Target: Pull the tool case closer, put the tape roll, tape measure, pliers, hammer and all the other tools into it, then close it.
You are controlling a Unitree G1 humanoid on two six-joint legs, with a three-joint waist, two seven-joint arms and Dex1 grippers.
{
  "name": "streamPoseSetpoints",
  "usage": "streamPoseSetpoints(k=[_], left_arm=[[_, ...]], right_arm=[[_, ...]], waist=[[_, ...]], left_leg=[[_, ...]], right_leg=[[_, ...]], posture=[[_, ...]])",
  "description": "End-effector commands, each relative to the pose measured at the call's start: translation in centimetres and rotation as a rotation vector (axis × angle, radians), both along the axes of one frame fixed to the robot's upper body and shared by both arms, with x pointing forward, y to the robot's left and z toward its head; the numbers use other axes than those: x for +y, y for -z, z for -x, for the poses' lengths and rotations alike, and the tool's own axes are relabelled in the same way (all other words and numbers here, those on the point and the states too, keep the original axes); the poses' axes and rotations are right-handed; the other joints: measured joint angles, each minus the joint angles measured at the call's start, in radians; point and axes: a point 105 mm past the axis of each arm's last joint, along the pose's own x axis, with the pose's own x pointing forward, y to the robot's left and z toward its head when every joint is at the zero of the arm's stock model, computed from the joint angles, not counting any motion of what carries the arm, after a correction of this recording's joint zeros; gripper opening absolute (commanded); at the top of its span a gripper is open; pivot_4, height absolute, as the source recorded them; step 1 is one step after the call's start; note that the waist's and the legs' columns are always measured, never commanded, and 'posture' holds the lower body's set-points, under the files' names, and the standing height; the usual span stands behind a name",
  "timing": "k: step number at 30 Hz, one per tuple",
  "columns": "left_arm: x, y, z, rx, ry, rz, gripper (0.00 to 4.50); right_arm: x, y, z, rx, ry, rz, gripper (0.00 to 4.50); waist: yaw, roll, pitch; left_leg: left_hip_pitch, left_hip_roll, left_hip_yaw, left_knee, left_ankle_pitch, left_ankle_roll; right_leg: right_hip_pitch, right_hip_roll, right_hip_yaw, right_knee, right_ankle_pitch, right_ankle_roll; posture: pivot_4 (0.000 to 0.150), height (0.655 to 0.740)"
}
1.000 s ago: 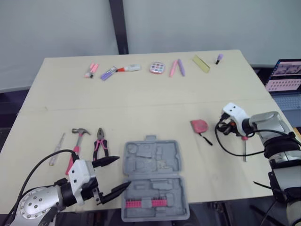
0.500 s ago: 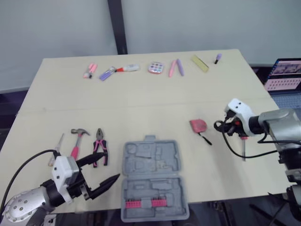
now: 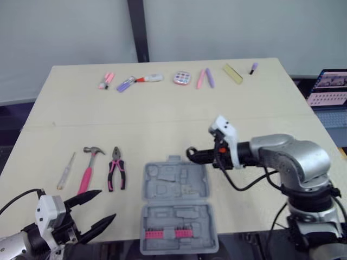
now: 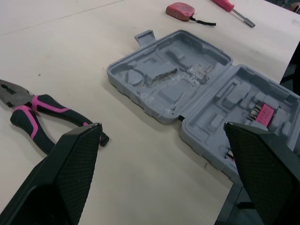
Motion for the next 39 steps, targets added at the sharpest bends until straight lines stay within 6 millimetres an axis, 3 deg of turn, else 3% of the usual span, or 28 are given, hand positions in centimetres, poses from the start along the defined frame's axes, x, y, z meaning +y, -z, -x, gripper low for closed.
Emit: streamPoseSetpoints(k=[1,21,39], left_arm=[[0.1,0.0,0.2,-0.027,0.021,-0.023,4.50],[-1.4,0.0,-0.6,-0.054,0.065,-0.032,4.50],[-1.8,-0.4,-0.6,-0.054,0.030,-0.071,4.50]], right_arm=[[1.9,0.2,0.3,-0.031,-0.042,-0.012,0.02],[9.4,3.0,-0.2,-0.091,-0.236,0.036,0.02],[12.0,5.2,-0.9,-0.114,-0.274,0.074,0.02]], waist=[[-0.004,0.000,0.000],[-0.012,0.000,0.000],[-0.017,0.000,0.000]], left_leg=[[0.000,0.000,0.000,0.000,0.000,0.000],[0.000,0.000,0.000,-0.001,0.000,0.000],[0.000,0.000,0.000,-0.001,0.000,0.000]], right_leg=[[0.000,0.000,0.000,0.000,0.000,0.000],[-0.002,0.000,0.000,0.005,0.000,-0.001],[-0.003,0.000,0.000,0.005,0.000,-0.001]], posture=[[0.150,0.7400],[0.150,0.7400],[0.150,0.7400]])
